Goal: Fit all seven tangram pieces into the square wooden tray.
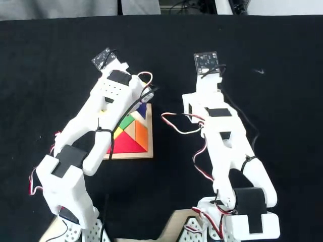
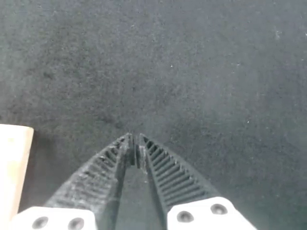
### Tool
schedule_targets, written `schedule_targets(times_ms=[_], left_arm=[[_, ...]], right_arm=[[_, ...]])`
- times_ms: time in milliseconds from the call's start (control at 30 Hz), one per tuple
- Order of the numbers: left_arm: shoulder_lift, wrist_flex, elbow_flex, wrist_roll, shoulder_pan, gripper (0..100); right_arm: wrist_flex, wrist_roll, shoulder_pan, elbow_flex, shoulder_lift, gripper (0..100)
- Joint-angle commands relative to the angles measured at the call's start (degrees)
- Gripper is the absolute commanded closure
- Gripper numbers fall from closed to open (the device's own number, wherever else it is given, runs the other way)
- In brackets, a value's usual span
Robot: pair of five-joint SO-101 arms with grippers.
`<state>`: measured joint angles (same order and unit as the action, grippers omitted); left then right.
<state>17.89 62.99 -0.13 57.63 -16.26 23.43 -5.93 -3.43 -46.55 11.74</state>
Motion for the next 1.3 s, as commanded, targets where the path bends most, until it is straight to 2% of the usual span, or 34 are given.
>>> schedule_targets(times_ms=[0, 733, 900, 1267], left_arm=[[-0.5, -0.4, -0.5, 1.1, -0.9, 88], [-0.5, -1.1, 0.7, 1.1, -0.8, 87], [-0.4, -0.9, 0.7, 1.1, -0.8, 77], [-0.4, -0.4, 0.7, 0.9, -0.8, 77]], right_arm=[[-0.3, 0.1, 0.6, 1.3, 2.5, 98.0], [-0.3, 0.1, 0.4, 1.3, 2.5, 98.0], [-0.3, 0.1, 0.4, 1.3, 2.5, 98.0], [-0.2, 0.1, 0.4, 1.3, 2.5, 98.0]])
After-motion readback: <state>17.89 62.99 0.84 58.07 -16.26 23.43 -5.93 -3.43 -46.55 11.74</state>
